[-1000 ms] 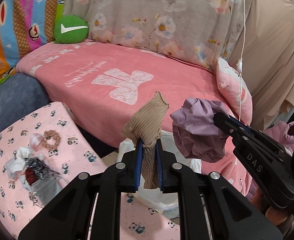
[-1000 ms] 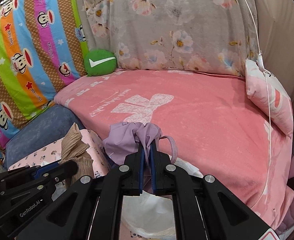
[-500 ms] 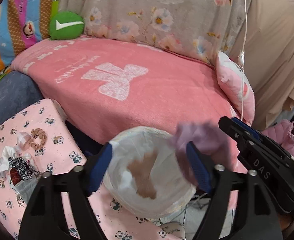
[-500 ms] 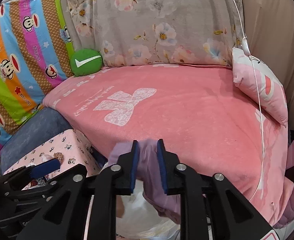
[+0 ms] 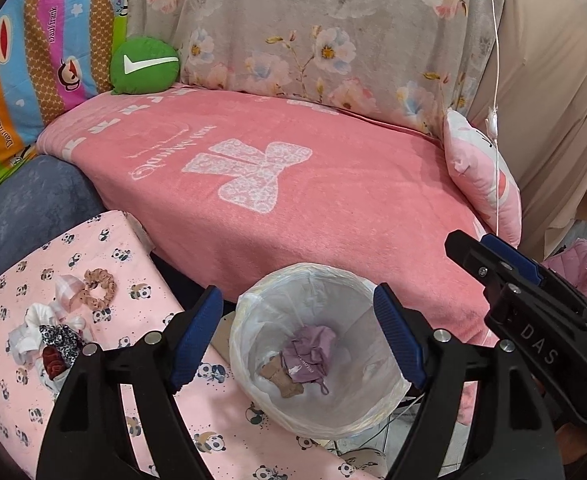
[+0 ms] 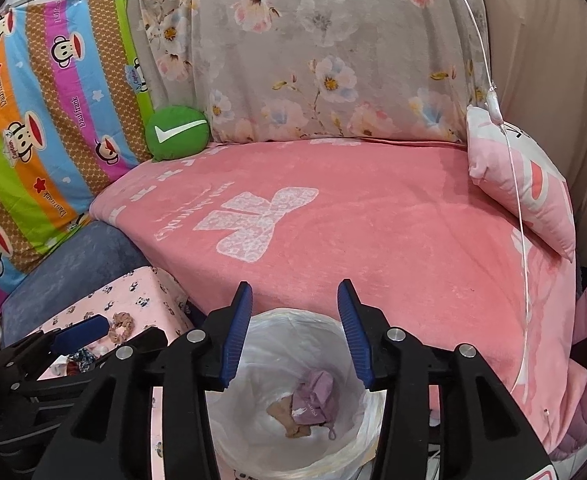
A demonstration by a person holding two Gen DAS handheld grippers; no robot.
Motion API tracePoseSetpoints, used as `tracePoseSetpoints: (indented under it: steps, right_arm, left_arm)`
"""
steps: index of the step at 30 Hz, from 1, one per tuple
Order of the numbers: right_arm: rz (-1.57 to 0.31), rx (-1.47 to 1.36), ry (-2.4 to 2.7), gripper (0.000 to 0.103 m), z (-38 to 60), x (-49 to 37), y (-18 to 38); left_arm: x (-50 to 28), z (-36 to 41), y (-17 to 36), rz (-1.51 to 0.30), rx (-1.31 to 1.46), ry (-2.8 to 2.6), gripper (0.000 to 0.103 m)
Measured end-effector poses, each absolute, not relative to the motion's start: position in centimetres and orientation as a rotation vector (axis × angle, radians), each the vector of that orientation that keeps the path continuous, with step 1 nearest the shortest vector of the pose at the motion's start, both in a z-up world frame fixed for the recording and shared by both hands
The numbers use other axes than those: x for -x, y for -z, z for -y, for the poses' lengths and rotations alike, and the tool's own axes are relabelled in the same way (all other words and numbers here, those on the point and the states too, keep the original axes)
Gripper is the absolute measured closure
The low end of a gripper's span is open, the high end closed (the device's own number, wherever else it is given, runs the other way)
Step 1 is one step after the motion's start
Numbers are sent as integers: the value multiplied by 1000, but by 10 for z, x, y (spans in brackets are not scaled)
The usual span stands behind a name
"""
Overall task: Collect trash
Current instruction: 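Move both tools back over the remaining pile on the table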
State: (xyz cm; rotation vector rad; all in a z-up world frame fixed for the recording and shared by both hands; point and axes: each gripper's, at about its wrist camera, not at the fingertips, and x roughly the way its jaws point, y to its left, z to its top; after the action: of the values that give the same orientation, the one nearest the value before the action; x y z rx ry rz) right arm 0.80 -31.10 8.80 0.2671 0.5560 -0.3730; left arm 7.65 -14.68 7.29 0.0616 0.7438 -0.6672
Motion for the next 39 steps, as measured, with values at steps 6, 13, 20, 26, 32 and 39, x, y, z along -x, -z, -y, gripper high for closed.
tracePoseSetpoints:
  steps: [6,13,20,26,32,39]
  right_arm:
    - [-552,-256,363,56,301,-9,-91]
    - [-562,-246,344,55,287,-11,-90]
    - [-583,-233,311,55,268,-17,-84]
    - [-621,-218,264,55,239,-23,-70]
    - [-669,-187,190,49,196,-35,-54]
    - [-748,-161,82,45,134,-53,-24]
  left_arm:
    - [-79,133,-76,-738,-45,647,29]
    - [-83,113,-78,-737,-17,620,29]
    - [-87,85,-72,-737,4,577,29]
    - [-96,52,-61,-754,20,500,29]
    - [-104,10,-48,-759,17,383,29]
    - [-114,-49,-29,-783,20,255,29]
